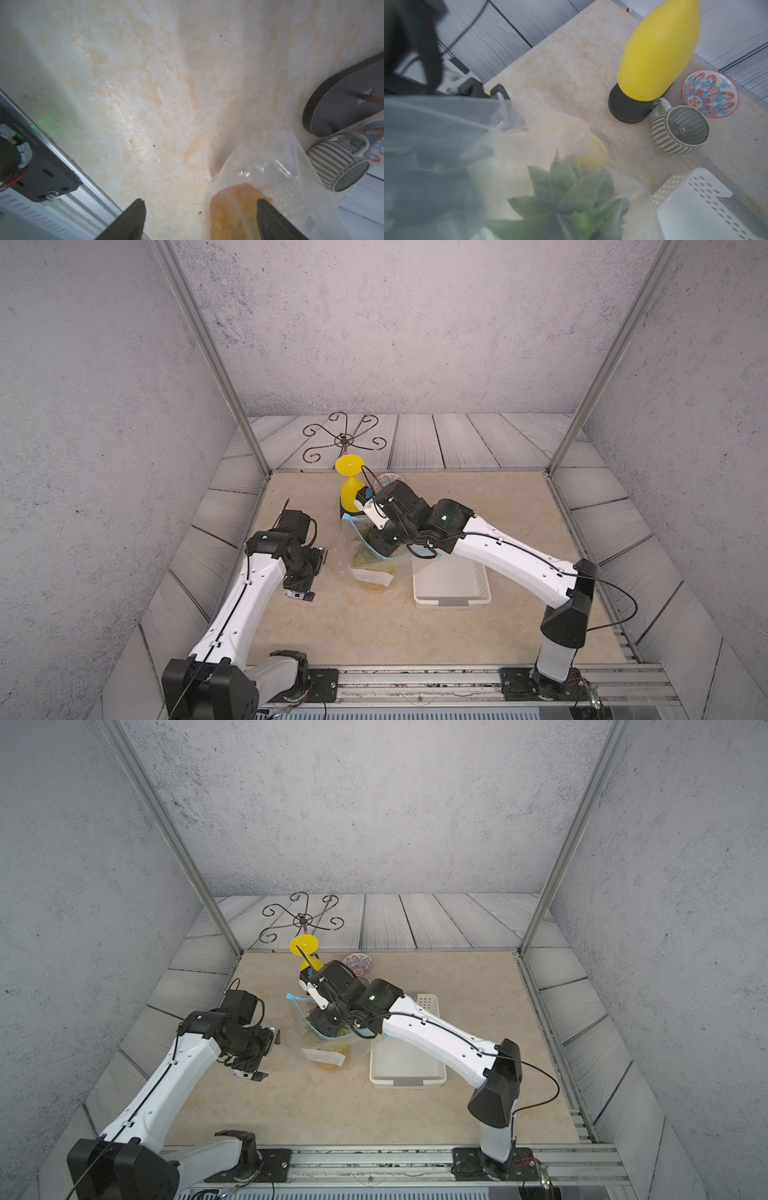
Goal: Open the zip-top bag and take out the pineapple
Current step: Pick up the pineapple from the zipper food storage bag.
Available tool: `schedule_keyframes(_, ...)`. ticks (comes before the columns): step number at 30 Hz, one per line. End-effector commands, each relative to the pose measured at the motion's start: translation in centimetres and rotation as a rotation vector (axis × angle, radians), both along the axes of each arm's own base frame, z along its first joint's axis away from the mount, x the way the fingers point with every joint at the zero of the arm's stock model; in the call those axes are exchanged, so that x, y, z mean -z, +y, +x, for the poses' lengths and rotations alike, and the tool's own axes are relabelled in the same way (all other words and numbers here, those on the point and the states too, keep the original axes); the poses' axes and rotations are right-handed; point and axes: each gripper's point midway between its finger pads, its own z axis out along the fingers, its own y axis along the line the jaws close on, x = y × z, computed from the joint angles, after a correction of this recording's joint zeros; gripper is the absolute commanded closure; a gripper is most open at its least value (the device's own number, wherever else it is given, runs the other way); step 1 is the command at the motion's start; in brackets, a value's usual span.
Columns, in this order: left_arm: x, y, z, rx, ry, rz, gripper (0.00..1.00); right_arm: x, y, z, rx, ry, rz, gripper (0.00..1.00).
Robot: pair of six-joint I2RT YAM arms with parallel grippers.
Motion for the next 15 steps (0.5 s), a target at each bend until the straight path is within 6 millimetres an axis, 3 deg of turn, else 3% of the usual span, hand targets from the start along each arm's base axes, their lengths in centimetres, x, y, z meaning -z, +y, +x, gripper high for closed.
schedule_keyframes(1, 0.2, -1.2, 0.2, -0.090, 0.074, -0.133, 0.14, -6.2, -0.8, -0.5, -0.040, -0.079, 0.162, 1.00)
schedule_keyframes(5, 0.2, -1.7, 0.9, -0.161, 0.115, -0.212, 0.08, -6.9, -1.2, -1.0, -0.073, -0.080, 0.186, 1.00)
schedule_keyframes(10, -2.5, -1.8, 2.8, -0.195, 0.071, -0.249, 0.03, -6.4, -1.6, -1.5, -0.100, -0.071, 0.181, 1.00)
schedule_keyframes(12, -3.6, -2.7, 2.8, -0.190, 0.068, -0.283, 0.03, -6.2, -1.7, -1.8, -0.112, -0.067, 0.188, 1.00)
schedule_keyframes(15, -3.5, -4.9, 2.1, -0.169, 0.106, -0.364, 0.03, -6.5, -1.4, -2.3, -0.139, -0.062, 0.218, 1.00)
